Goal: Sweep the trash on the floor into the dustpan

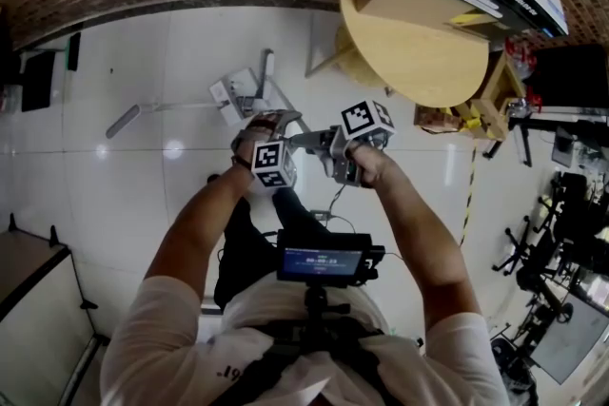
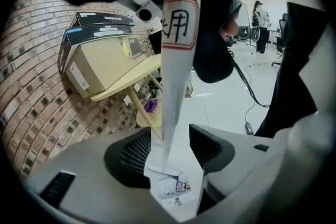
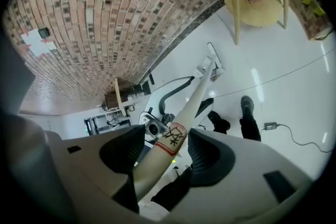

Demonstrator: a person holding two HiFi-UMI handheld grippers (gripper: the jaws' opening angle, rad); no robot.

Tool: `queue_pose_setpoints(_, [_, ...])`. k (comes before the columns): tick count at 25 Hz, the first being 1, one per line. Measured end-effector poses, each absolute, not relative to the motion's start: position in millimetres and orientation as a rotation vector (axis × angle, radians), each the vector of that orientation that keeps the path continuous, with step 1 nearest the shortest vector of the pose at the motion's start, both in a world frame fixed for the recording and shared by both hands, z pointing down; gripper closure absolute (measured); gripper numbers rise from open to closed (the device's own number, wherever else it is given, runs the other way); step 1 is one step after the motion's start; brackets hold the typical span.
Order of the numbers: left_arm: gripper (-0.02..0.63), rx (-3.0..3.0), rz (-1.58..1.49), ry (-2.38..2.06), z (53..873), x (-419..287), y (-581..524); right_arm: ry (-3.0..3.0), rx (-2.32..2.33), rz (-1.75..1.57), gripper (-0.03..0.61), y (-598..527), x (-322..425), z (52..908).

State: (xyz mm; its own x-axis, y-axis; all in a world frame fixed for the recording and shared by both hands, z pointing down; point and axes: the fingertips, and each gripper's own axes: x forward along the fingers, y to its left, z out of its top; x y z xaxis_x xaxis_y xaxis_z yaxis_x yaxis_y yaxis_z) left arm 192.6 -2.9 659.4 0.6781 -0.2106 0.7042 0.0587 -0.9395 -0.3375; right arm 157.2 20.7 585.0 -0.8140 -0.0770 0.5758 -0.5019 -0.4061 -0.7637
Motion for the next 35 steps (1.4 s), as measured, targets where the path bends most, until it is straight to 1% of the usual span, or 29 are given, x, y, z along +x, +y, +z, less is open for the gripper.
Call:
queue_pose_setpoints(4, [0.374, -2.557, -1.120, 0.139, 658, 199, -10, -1.574, 0.769, 2.388, 0.307, 11, 159, 576])
queue_pose_setpoints(6, [0.374, -2.521, -1.112, 0.115, 661, 201, -9, -1.567, 0.716, 2.395, 0.307, 13, 157, 574])
queue_pose_setpoints(7, [0.374, -2.490, -1.112, 0.080, 664, 202, -7, -1.562, 0.663, 2.384, 0.302, 18, 154, 572])
queue_pose_setpoints(8, [0.374, -2.448, -1.113, 0.032, 669, 204, -4, -1.558, 0.598, 2.368, 0.284, 24, 148, 570])
queue_pose_setpoints(10, [0.374, -2.355, -1.117, -0.079, 679, 208, 3, -1.543, 0.475, 2.346, 0.276, 32, 137, 567])
queue_pose_setpoints(12, [0.433, -2.288, -1.111, -0.179, 688, 212, 11, -1.532, 0.405, 2.355, 0.274, 33, 131, 567])
queue_pose_setpoints(13, [0.498, -2.277, -1.101, -0.213, 690, 213, 15, -1.530, 0.385, 2.365, 0.267, 32, 130, 567])
queue_pose_setpoints(14, [0.528, -2.279, -1.087, -0.228, 690, 214, 19, -1.530, 0.362, 2.374, 0.265, 33, 130, 567])
queue_pose_setpoints(20, [0.525, -2.237, -1.033, -0.291, 698, 210, 28, -1.571, 0.151, 2.401, 0.258, 45, 146, 561])
queue_pose_setpoints(23, [0.525, -2.252, -1.014, -0.304, 684, 208, 27, -1.496, 0.208, 2.474, 0.259, 41, 177, 568])
queue_pose_setpoints(25, [0.525, -2.288, -1.026, -0.263, 681, 206, 20, -1.533, 0.316, 2.437, 0.259, 33, 208, 576])
queue_pose_setpoints(26, [0.525, -2.319, -1.044, -0.220, 680, 206, 13, -1.607, 0.388, 2.362, 0.261, 28, 225, 579])
queue_pose_setpoints(28, [0.526, -2.399, -1.093, -0.100, 676, 205, -11, -1.803, 0.624, 2.090, 0.273, 18, 257, 579])
queue_pose_setpoints(29, [0.526, -2.444, -1.118, -0.030, 673, 204, -25, -1.907, 0.766, 1.919, 0.361, 14, 268, 576])
queue_pose_setpoints(30, [0.526, -2.492, -1.141, 0.044, 670, 202, -39, -2.029, 0.882, 1.722, 0.378, 10, 270, 570])
queue_pose_setpoints(32, [0.528, -2.601, -1.171, 0.203, 664, 197, -67, -2.219, 1.024, 1.264, 0.451, -1, 261, 559])
queue_pose_setpoints(35, [0.534, -2.774, -1.185, 0.431, 657, 189, -98, -2.233, 1.134, 0.745, 0.451, -28, 226, 545])
